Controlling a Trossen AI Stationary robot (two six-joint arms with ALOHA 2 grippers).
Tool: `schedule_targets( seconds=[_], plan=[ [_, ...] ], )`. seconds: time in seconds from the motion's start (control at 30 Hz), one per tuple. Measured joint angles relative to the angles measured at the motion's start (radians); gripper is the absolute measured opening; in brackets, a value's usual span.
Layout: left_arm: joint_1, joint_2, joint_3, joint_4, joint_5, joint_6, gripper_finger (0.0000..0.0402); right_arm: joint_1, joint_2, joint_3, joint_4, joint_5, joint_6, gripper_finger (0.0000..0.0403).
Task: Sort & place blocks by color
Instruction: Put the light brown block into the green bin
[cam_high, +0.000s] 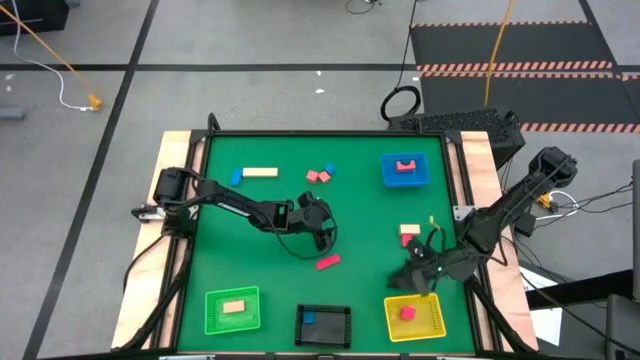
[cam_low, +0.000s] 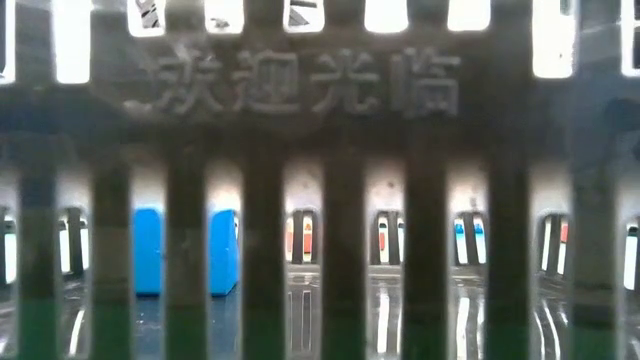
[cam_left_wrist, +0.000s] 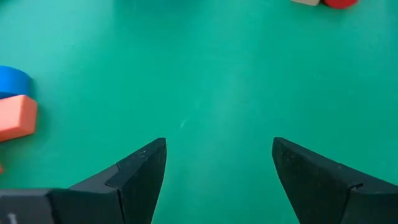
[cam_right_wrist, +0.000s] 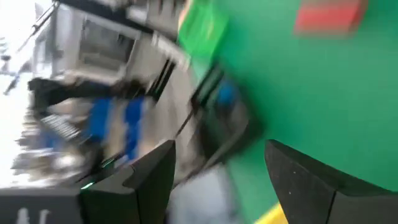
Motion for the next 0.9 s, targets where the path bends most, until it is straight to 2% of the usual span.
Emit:
schedule_targets(
  seconds=[0.17,0.23,0.3,0.43,0.67,0.9],
  plan=[
    [-0.014,0.000,0.000,0.000,0.000,0.000,0.0294,-0.060,0.000,0.000,-0.003,0.315,-0.356,0.0235],
    [-0.017,0.000,0.000,0.000,0.000,-0.007,0.0294,-0.081,0.000,0.000,-0.003,0.388,-0.430,0.0235],
    [-0.020,0.000,0.000,0.000,0.000,-0.012,0.0294,-0.106,0.000,0.000,-0.005,0.400,-0.500,0.0235],
    [-0.021,0.000,0.000,0.000,0.000,-0.019,0.0294,-0.155,0.000,0.000,-0.072,0.312,-0.554,0.0235],
    [-0.019,0.000,0.000,0.000,-0.003,-0.027,0.0294,-0.251,-0.008,-0.001,-0.421,0.076,-0.374,0.0235],
    [-0.018,0.000,0.000,0.000,-0.003,-0.044,0.0294,-0.367,-0.035,-0.001,-0.629,-0.168,-0.405,0.0235]
  ],
)
